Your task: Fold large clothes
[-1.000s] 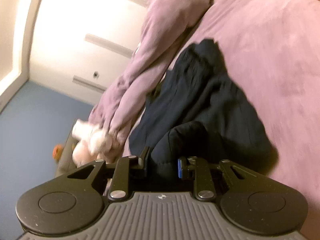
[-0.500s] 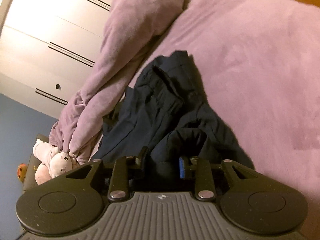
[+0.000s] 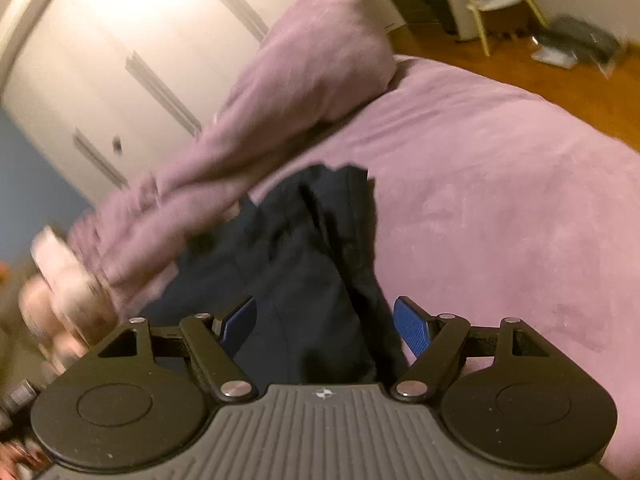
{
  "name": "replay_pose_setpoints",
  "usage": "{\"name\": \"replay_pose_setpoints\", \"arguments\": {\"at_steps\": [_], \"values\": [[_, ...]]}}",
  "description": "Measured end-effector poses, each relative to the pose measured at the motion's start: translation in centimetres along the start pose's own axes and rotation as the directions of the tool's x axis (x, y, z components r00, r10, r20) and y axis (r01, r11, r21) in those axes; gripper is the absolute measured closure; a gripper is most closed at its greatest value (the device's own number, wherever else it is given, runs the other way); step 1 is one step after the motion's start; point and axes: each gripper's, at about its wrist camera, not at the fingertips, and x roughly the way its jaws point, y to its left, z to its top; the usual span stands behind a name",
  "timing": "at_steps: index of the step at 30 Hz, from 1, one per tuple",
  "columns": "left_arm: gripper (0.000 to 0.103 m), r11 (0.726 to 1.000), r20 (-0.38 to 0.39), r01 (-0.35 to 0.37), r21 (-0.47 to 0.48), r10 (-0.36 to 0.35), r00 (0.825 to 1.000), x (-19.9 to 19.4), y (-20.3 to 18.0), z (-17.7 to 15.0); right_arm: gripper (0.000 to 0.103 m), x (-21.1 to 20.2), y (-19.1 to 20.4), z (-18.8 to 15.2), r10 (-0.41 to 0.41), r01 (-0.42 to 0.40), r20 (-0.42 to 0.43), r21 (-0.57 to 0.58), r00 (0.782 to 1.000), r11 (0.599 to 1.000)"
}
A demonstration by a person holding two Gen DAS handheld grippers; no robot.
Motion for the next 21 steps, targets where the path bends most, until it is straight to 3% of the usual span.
{"name": "replay_pose_setpoints", "arguments": {"at_steps": [2, 5, 9, 11, 14, 17, 20, 21], "values": [[0.028, 0.998, -0.062, -0.022, 0.054, 0.026, 0.998, 1.7, -0.3, -0.4, 0.027, 1.1, 0.8, -0.7, -0.021, 0.02, -0.005, -0.063, 1.0, 0.998], [0.028, 0.991, -0.09, -0.049, 0.127, 0.06, 0.994, 3.2, -0.5, -1.2, 0.027, 2.8, 1.8, -0.8, -0.037, 0.035, -0.017, -0.137, 0.999, 0.99], [0.028, 0.968, -0.088, -0.084, 0.235, 0.107, 0.99, 3.8, -0.7, -1.6, 0.028, 4.2, 2.4, -0.8, -0.06, 0.047, -0.056, -0.215, 0.997, 0.975], [0.028, 0.968, -0.053, -0.096, 0.231, 0.111, 0.992, 3.6, -0.4, -1.2, 0.033, 4.6, 2.7, -0.8, -0.073, 0.055, -0.064, -0.247, 0.995, 0.967], [0.026, 0.985, -0.038, -0.06, 0.164, 0.067, 0.997, 3.1, 1.0, -0.6, 0.043, 5.1, 3.0, -1.0, -0.064, 0.04, -0.077, -0.277, 0.995, 0.96], [0.026, 0.986, -0.087, -0.019, 0.165, 0.034, 0.996, 3.9, 1.5, -0.9, 0.057, 5.7, 3.3, -1.3, -0.065, 0.035, -0.087, -0.311, 0.994, 0.95], [0.041, 0.99, -0.129, 0.008, 0.143, 0.011, 0.992, 4.9, 1.3, -1.3, 0.076, 5.5, 3.9, -1.5, -0.07, 0.043, -0.075, -0.321, 0.995, 0.946], [0.052, 0.991, -0.126, 0.011, 0.134, 0.006, 0.992, 4.9, 1.2, -1.3, 0.084, 5.3, 4.2, -1.5, -0.071, 0.044, -0.071, -0.323, 0.995, 0.945]]}}
